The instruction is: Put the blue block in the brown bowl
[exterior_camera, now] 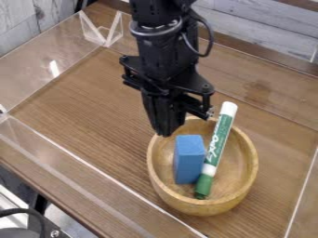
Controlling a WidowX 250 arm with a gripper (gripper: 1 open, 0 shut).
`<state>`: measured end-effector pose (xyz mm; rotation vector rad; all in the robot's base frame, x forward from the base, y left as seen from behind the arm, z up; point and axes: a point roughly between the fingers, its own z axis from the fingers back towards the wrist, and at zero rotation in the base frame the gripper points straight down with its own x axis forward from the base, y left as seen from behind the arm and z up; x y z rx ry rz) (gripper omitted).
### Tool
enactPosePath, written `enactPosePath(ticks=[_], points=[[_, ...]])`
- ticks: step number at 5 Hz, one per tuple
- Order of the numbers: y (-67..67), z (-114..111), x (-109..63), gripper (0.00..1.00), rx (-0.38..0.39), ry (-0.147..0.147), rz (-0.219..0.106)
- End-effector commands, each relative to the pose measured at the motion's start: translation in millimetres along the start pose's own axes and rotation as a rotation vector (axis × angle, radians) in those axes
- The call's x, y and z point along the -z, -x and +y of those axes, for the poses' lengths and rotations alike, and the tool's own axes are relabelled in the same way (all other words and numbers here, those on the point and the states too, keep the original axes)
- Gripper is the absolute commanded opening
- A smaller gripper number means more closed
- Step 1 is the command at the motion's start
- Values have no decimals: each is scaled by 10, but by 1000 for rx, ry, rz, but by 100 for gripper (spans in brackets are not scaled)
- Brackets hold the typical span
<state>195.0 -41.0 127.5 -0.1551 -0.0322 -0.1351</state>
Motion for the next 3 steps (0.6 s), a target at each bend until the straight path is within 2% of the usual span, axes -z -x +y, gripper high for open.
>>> enactPosePath(ticks=[1,2,3], points=[[-108,-23,-166,0,12,-1,-69],[-109,-27,-174,0,13,0,-71],[-109,-35,-175,100,16,1,-72]])
